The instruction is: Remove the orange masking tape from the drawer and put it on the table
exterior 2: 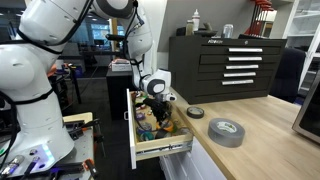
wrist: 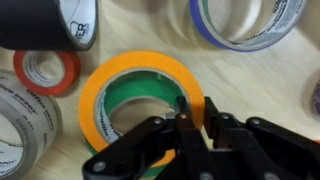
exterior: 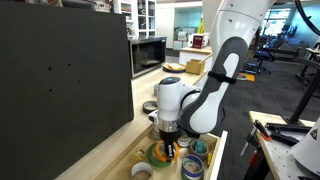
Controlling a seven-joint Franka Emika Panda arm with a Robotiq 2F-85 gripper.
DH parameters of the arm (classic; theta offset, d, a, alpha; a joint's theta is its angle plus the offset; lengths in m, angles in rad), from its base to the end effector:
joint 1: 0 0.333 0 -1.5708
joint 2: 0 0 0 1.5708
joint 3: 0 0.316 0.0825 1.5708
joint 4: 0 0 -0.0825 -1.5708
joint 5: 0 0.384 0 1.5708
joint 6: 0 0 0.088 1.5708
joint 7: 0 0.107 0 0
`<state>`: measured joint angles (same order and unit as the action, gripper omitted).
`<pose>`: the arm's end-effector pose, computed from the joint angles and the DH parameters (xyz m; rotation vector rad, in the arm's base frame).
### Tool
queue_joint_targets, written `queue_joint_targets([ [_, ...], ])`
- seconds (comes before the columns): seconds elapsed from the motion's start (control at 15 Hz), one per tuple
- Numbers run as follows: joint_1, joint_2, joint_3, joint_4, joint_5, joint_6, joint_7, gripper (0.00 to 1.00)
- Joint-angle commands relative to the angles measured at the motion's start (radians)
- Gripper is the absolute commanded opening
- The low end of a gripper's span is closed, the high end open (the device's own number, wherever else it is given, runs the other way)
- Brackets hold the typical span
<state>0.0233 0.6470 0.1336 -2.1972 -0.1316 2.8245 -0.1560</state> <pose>0.5263 0.0955 0.0872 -3.0357 -0.6344 0.0152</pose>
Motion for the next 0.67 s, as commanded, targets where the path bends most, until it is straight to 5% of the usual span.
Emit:
queue_joint_targets([
  [0.0,-0.030,-0.054,0.046,-0.075,0.037,0.017,-0.033,0.06],
  [0.6,-0.008,-0.354,0.106,-0.325,0.075,0.010,-0.014,0.05],
])
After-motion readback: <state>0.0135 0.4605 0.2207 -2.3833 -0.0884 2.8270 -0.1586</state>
